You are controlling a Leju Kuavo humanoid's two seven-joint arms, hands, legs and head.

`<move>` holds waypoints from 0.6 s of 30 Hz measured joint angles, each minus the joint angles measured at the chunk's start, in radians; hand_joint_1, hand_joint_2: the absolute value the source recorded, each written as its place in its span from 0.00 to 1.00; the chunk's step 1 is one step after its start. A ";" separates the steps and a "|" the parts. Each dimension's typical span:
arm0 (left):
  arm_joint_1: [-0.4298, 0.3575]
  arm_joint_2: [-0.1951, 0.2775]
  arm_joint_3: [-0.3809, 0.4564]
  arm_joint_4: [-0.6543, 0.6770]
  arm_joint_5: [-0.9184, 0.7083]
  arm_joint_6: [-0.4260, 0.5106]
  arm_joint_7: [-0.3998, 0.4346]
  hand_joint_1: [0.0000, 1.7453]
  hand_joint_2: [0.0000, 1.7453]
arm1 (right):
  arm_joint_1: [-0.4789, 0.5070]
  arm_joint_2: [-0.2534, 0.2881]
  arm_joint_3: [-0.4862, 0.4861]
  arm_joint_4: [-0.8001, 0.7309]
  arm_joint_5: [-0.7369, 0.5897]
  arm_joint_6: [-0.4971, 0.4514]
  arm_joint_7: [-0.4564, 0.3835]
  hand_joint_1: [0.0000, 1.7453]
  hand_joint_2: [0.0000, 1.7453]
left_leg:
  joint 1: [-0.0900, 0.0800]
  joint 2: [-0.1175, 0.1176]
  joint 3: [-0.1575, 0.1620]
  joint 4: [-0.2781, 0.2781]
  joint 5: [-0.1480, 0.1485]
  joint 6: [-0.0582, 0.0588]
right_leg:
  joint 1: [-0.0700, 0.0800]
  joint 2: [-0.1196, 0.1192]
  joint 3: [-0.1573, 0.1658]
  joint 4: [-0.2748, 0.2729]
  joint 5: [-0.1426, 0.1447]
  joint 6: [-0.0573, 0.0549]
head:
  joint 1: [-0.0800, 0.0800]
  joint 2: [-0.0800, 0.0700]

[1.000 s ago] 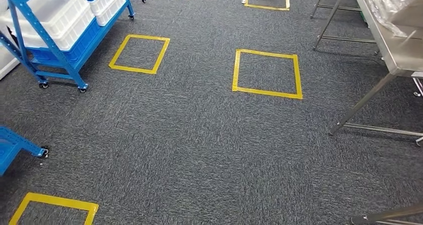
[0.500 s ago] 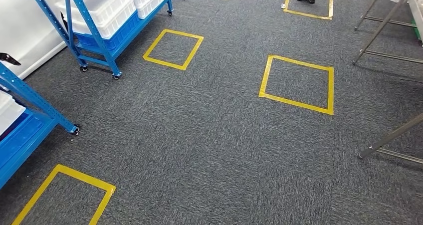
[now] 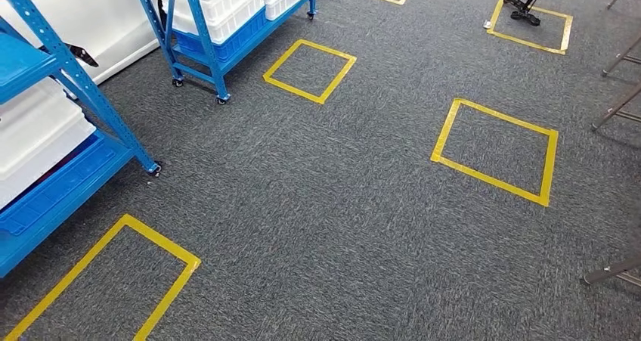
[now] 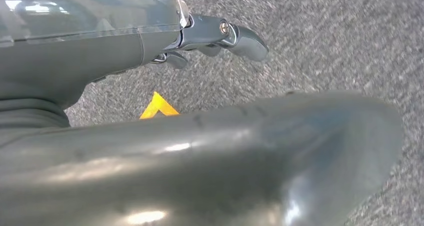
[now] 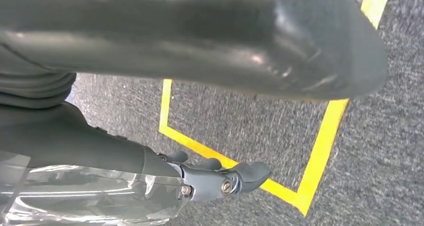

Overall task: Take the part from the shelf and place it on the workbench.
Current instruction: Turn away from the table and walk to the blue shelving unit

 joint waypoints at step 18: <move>-0.007 -0.002 0.000 0.001 0.000 -0.002 0.008 0.00 0.00 | 0.009 0.002 -0.003 -0.009 0.027 0.010 0.001 0.00 0.00 | -0.002 -0.065 -0.085 0.145 -0.074 -0.026 | -0.004 0.109 -0.017 -0.037 0.046 -0.041 | 0.001 0.000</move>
